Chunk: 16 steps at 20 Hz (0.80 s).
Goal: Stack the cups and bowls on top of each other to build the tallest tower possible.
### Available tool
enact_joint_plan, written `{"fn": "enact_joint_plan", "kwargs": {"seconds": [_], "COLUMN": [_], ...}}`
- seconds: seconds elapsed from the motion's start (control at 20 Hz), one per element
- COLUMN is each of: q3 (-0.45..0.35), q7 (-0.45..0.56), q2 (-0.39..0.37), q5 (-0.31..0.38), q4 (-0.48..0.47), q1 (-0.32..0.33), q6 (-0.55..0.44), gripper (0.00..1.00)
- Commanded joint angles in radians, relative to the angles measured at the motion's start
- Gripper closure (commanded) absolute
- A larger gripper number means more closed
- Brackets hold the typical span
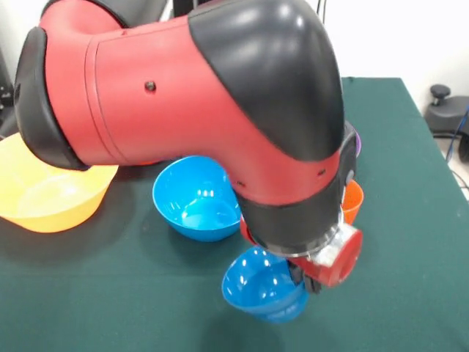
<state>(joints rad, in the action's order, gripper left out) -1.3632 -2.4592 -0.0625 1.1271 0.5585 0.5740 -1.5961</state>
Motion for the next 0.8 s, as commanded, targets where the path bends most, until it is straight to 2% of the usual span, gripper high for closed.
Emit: {"fn": "enact_joint_plan", "kwargs": {"seconds": [0.05,0.3,0.55,0.8], "q3": [0.256,0.325,0.383,0.471], "q7": [-0.374,-0.423,-0.441,-0.560], "q2": [-0.094,-0.141,-0.165,-0.227], "q5": [-0.099,-0.164,-0.223,-0.281], "q4": [0.252,0.340,0.358,0.459], "q1": [0.025,0.027,0.016,0.011], "q6": [0.104,0.165,0.179,0.218], "gripper": [1.00,1.00,1.00,1.00]}}
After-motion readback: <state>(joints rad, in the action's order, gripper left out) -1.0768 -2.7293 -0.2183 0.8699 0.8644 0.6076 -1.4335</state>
